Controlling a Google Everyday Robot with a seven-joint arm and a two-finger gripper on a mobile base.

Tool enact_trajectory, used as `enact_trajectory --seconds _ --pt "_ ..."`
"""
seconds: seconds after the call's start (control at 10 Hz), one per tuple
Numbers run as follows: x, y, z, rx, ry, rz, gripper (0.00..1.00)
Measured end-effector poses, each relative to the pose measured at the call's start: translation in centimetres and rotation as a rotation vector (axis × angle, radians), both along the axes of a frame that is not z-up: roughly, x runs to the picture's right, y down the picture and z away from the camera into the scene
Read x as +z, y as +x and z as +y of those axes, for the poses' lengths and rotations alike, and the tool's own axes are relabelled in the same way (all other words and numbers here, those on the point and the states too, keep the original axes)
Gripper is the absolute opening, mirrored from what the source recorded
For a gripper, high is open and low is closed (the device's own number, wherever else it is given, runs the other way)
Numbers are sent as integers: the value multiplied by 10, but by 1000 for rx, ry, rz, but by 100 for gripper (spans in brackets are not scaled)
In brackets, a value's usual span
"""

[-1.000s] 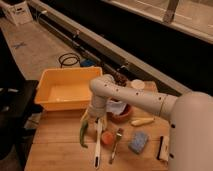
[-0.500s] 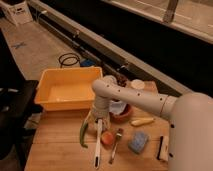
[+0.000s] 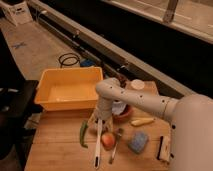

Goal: Wipe tray with brush

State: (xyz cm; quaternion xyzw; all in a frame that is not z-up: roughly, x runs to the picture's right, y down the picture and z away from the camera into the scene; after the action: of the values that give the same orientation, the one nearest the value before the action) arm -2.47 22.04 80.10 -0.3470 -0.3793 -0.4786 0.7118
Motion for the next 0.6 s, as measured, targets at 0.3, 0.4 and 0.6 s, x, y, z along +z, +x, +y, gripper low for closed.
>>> enact_trajectory --seconds 0.3,0.4,0.6 --pt "-2 0 9 16 -21 -4 80" --pt "-2 -4 12 19 -27 -11 80" --pt "-3 -9 18 23 -42 -21 80"
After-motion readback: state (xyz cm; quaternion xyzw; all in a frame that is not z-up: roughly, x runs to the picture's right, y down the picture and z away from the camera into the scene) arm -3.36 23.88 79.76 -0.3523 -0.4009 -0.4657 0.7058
